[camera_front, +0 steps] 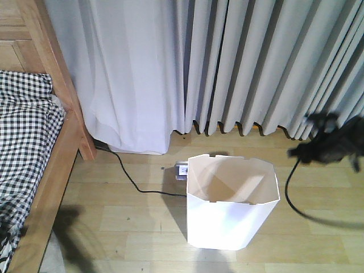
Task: Move trash bin to bedside with robot
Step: 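Open the right gripper and lift it away from the bin rim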
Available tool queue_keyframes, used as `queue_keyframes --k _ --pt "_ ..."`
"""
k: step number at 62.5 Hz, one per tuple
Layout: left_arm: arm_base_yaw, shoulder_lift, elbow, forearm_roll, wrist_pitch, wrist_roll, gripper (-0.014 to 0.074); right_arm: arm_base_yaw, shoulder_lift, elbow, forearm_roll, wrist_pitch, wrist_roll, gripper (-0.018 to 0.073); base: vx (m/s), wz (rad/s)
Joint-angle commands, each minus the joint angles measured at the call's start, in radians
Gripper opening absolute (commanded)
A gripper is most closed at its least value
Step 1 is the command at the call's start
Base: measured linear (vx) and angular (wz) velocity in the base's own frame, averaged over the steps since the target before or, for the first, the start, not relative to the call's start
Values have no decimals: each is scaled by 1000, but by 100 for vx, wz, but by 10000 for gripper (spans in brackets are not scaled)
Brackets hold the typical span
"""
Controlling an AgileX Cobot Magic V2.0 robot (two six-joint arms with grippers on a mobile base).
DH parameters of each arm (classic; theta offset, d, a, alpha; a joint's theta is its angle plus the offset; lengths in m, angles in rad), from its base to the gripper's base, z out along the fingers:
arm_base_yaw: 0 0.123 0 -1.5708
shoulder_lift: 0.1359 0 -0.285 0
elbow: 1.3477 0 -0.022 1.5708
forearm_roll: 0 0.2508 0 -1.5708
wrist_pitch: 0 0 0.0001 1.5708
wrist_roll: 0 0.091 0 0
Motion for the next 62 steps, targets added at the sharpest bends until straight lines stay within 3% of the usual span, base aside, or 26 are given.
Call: queue_keyframes --k 1,20,35,50,62 --pt "0 -15 12 -4 -69 -6 -6 1 -194 48 -9 -18 -14 426 0 0" --pt "0 -15 12 -4 -69 -6 -6 1 -666 173 -4 93 -13 426 0 0" --pt "0 -15 12 -4 -69 -6 -6 1 -999 188 90 229 -9 426 0 0" --pt "0 -15 12 -4 -69 -6 -6 1 -1318 204 103 234 -9 426 0 0" --pt "0 -15 12 -4 -69 -6 -6 1 -1583 411 151 176 -10 426 0 0"
